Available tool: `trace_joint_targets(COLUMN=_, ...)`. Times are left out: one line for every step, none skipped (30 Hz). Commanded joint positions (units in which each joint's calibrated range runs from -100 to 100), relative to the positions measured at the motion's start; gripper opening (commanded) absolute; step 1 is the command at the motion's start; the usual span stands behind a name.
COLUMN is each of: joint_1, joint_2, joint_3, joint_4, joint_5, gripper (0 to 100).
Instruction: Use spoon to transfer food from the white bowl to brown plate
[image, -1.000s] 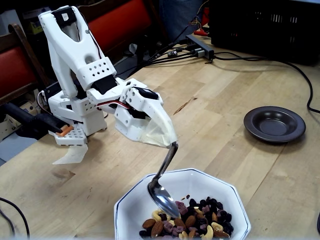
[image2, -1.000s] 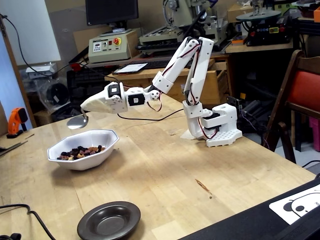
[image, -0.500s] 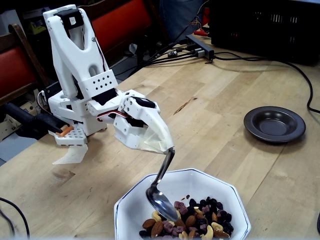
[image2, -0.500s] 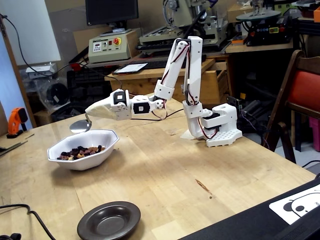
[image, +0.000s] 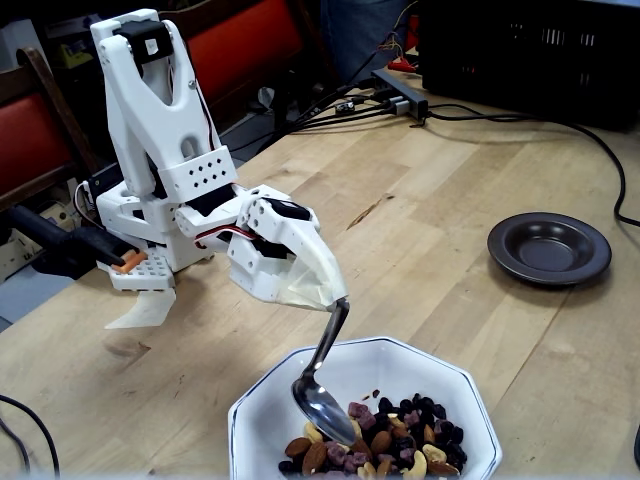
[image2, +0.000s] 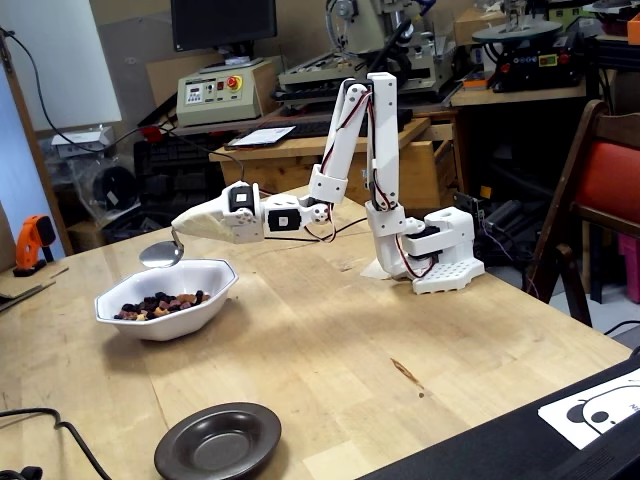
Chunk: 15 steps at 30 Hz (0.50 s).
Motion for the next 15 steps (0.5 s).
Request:
trace_joint_targets(joint_1=0.2, joint_2=-0.4, joint_3=-0.1, joint_4=-1.1, joint_5=0.1, gripper=2)
trace_joint_targets(joint_1=0.2, joint_2=-0.4, joint_3=-0.1, joint_4=-1.1, joint_5=0.1, gripper=2)
trace_joint_targets(joint_1=0.2, joint_2=-0.4, joint_3=-0.1, joint_4=-1.0, joint_5=0.1, gripper=2)
trace_joint_targets(joint_1=0.2, joint_2=-0.4, joint_3=-0.1, joint_4=-1.0, joint_5=0.1, gripper=2)
trace_joint_targets(joint_1=0.2, joint_2=-0.4, joint_3=-0.1, joint_4=-1.0, joint_5=0.1, gripper=2)
trace_joint_targets(joint_1=0.2, joint_2=-0.4, joint_3=0.0, joint_4=-1.0, joint_5=0.1, gripper=2)
trace_joint_targets(joint_1=0.2, joint_2=-0.4, joint_3=0.1, joint_4=-1.0, joint_5=0.1, gripper=2)
trace_joint_targets(joint_1=0.3, joint_2=-0.4, joint_3=0.6, joint_4=-1.3, joint_5=0.1, gripper=2)
trace_joint_targets(joint_1=0.2, joint_2=-0.4, joint_3=1.2, joint_4=-1.4, joint_5=0.1, gripper=2)
trace_joint_targets(joint_1=0.2, joint_2=-0.4, joint_3=1.8, joint_4=-1.4, joint_5=0.1, gripper=2)
trace_joint_targets(joint_1=0.2, joint_2=-0.4, joint_3=2.3, joint_4=-1.4, joint_5=0.1, gripper=2)
trace_joint_targets(joint_1=0.2, joint_2=-0.4, joint_3=2.8, joint_4=-1.4, joint_5=0.1, gripper=2)
trace_joint_targets(joint_1=0.2, joint_2=-0.4, joint_3=3.4, joint_4=-1.4, joint_5=0.1, gripper=2)
trace_joint_targets(joint_1=0.2, joint_2=-0.4, joint_3=3.8, joint_4=-1.4, joint_5=0.1, gripper=2)
trace_joint_targets(joint_1=0.2, joint_2=-0.4, joint_3=4.2, joint_4=-1.4, joint_5=0.1, gripper=2)
